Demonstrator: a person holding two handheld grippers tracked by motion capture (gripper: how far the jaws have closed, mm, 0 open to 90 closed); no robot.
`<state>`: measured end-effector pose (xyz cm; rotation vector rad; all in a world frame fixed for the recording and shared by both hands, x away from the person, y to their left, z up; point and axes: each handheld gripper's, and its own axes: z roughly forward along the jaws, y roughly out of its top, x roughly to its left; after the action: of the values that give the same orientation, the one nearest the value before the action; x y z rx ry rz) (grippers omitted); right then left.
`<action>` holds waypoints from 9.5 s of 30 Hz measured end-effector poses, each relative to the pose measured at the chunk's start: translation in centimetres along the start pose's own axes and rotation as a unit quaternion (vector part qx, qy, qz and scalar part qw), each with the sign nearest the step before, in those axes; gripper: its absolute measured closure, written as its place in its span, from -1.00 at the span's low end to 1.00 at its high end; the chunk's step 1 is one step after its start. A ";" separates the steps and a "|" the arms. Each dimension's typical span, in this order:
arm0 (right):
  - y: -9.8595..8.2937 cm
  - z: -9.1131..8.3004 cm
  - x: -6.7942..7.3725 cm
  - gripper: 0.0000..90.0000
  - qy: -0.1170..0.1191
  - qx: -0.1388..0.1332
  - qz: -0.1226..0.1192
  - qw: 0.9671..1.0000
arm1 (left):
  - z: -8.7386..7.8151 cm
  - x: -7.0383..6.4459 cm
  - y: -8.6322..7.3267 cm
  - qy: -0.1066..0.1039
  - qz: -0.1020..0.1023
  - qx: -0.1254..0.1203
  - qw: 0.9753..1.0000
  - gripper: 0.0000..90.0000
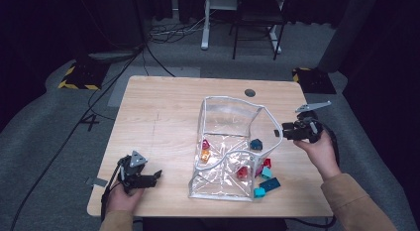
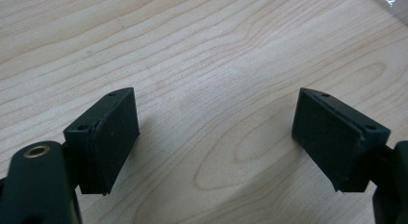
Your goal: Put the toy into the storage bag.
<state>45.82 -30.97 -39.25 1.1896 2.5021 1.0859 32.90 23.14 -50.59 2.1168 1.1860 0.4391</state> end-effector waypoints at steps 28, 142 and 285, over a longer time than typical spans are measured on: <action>-2.8 7.8 1.9 -0.06 0.043 0.054 -0.005 0.998 | -0.1 0.0 -0.1 0.002 -0.001 -0.001 1.000 -0.62; 7.6 -7.9 8.6 0.26 0.034 -0.106 -0.104 0.988 | -0.1 0.0 -0.1 0.003 -0.001 -0.001 1.000 -0.62; -10.9 1.6 7.5 -0.07 0.037 0.025 -0.030 0.999 | 0.0 0.0 0.0 0.000 -0.001 0.000 1.000 -0.65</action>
<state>34.87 -29.13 -46.64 1.0974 2.6175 1.0771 32.95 23.16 -50.62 2.1155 1.1863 0.4380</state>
